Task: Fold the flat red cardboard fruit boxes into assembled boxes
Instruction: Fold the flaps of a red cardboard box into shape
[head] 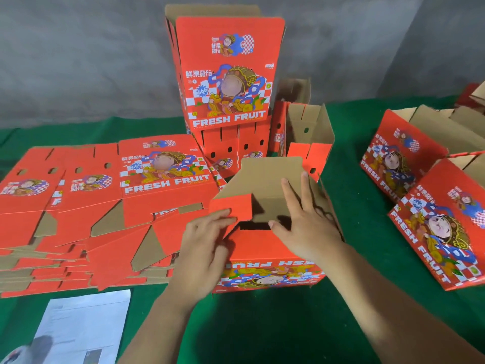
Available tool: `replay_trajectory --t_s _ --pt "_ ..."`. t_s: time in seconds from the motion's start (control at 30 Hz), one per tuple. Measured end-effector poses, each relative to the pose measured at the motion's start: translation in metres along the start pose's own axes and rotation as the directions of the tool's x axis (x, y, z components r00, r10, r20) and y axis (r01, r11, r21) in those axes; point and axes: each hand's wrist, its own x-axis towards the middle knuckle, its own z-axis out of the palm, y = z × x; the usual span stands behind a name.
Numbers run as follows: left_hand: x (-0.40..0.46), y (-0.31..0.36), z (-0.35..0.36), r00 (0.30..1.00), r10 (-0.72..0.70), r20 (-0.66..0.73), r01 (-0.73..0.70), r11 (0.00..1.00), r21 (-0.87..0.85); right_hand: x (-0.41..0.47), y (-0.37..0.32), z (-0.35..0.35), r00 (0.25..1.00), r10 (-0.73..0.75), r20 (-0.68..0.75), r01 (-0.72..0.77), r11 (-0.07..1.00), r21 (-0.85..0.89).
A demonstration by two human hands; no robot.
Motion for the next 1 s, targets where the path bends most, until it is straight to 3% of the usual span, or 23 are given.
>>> replay_trajectory --t_s 0.03,0.1,0.17,0.23,0.27,0.33,0.4,0.47,0.53,0.6,0.67,0.73,0.8,0.83,0.9,1.0 --pt "0.002 0.003 -0.001 0.998 -0.036 0.045 0.035 0.999 0.033 -0.001 -0.001 0.000 1.000 -0.004 -0.031 0.004 1.000 0.009" --pt "0.011 0.008 -0.002 0.987 -0.114 0.115 0.097 0.985 0.144 -0.007 -0.005 -0.005 0.969 -0.102 -0.223 0.118 0.991 0.059" --pt "0.026 0.011 -0.003 0.968 -0.200 0.149 0.149 0.943 0.299 -0.015 -0.007 -0.008 0.832 -0.179 -0.524 0.256 0.964 0.077" --pt "0.045 0.011 -0.002 0.956 -0.247 0.156 0.150 0.873 0.464 -0.026 -0.002 -0.008 0.702 -0.047 -0.710 0.188 0.975 0.122" --pt "0.053 0.011 -0.001 0.954 -0.259 0.153 0.141 0.835 0.531 -0.030 0.003 -0.007 0.687 0.052 -0.725 0.122 0.975 0.186" --pt "0.066 0.012 0.004 0.946 -0.287 0.147 0.142 0.780 0.609 -0.032 0.018 -0.003 0.755 0.132 -0.643 0.057 0.963 0.264" --pt "0.074 0.013 0.010 0.938 -0.321 0.130 0.173 0.761 0.625 -0.032 0.033 0.005 0.851 -0.008 -0.526 0.176 0.947 0.271" --pt "0.079 0.014 0.017 0.934 -0.341 0.105 0.202 0.747 0.633 -0.036 0.042 0.015 0.861 -0.121 -0.495 0.266 0.935 0.233" --pt "0.078 0.015 0.023 0.946 -0.318 0.066 0.211 0.755 0.621 -0.038 0.049 0.022 0.838 -0.123 -0.532 0.243 0.957 0.160" --pt "0.072 0.016 0.029 0.962 -0.273 -0.013 0.243 0.831 0.501 -0.037 0.054 0.015 0.828 -0.119 -0.548 0.212 0.971 0.110" --pt "0.068 0.014 0.028 0.954 -0.289 -0.079 0.299 0.912 0.280 -0.030 0.058 -0.001 0.864 -0.083 -0.497 0.156 0.982 0.107" --pt "0.067 0.010 0.023 0.947 -0.313 -0.073 0.318 0.945 0.069 -0.019 0.059 -0.013 0.908 0.019 -0.418 0.078 0.974 0.214" --pt "0.067 0.006 0.019 0.956 -0.285 -0.066 0.286 0.958 0.006 -0.006 0.050 -0.019 0.913 0.174 -0.369 0.039 0.864 0.503" --pt "0.067 0.005 0.019 0.958 -0.279 -0.062 0.282 0.958 0.048 0.003 0.045 -0.020 0.904 0.240 -0.353 0.023 0.799 0.602" --pt "0.067 0.006 0.020 0.945 -0.323 -0.054 0.327 0.927 0.182 0.019 0.045 -0.019 0.921 0.278 -0.273 -0.057 0.790 0.611" --pt "0.070 0.014 0.024 0.901 -0.427 -0.072 0.432 0.872 0.231 0.027 0.051 -0.019 0.981 0.188 0.057 -0.181 0.754 0.631"
